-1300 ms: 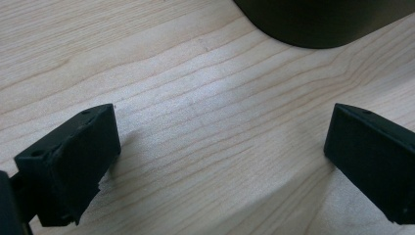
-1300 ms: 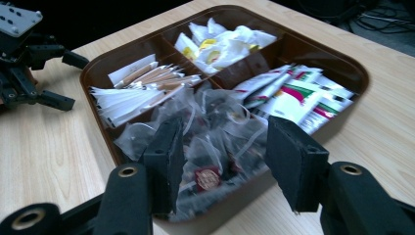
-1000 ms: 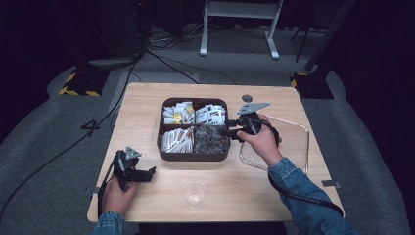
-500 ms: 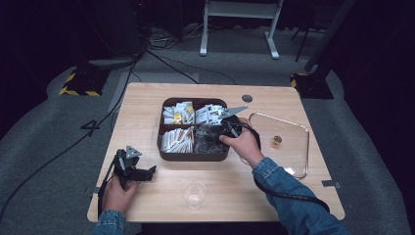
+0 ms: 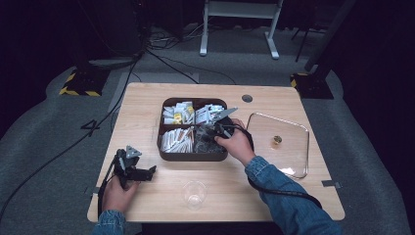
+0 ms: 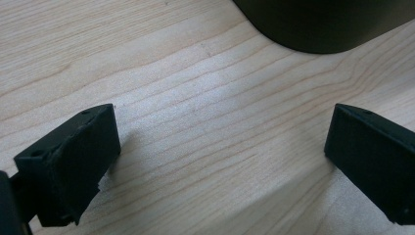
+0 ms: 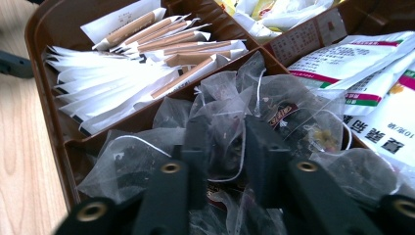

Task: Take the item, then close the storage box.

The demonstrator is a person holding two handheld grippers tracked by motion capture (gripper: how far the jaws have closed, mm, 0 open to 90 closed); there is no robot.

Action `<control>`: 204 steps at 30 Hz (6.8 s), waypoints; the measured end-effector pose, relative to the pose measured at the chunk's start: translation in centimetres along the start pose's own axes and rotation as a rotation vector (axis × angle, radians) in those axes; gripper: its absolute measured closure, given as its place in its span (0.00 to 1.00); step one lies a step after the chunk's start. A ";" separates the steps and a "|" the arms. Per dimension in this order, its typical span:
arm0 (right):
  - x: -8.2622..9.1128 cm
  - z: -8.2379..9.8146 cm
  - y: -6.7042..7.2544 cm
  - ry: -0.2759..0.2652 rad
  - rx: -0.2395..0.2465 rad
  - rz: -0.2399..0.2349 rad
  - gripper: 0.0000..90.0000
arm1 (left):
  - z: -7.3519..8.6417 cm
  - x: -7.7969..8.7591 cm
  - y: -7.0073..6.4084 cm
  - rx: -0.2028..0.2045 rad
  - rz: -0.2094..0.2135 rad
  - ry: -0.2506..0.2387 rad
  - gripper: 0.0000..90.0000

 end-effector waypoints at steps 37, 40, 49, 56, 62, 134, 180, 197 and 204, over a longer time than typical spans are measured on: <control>7.9 -3.6 3.5 -0.265 -0.022 -0.151 0.91 | 0.0 0.0 0.0 -0.002 0.001 0.000 0.00; 8.5 -3.9 4.2 -0.279 -0.011 -0.167 0.91 | 0.0 0.0 0.0 -0.002 0.001 0.001 0.00; 9.6 -4.5 6.5 -0.300 0.016 -0.214 0.91 | 0.0 0.0 0.0 -0.002 0.001 0.001 0.00; 10.5 -4.7 9.0 -0.301 0.063 -0.255 0.91 | 0.0 0.0 0.0 -0.002 0.001 0.000 0.00; 11.1 -4.2 12.0 -0.296 0.105 -0.313 0.91 | 0.0 0.0 0.0 -0.002 0.001 0.000 0.00; 9.8 0.3 15.1 -0.225 0.115 -0.311 0.61 | 0.0 0.0 0.0 -0.002 0.001 0.000 0.00; 16.0 11.9 -9.5 -0.124 -0.246 0.333 0.38 | 0.0 0.0 0.0 0.000 0.005 0.002 0.00; 14.3 18.1 -12.4 0.028 -0.354 0.407 0.42 | 0.0 0.0 0.0 0.000 0.005 0.000 0.00; 13.8 19.1 -12.4 0.070 -0.350 0.392 0.50 | 0.0 0.0 0.0 -0.001 0.005 0.000 0.00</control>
Point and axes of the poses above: each handheld gripper's, and its own axes: x roughly backward along the jaws, z roughly out of its underside, y roughly to its left, the point moved 10 cm from there along -x, roughly forward along the jaws, and after that the axes turned 6 degrees about x, right-handed, at the moved point
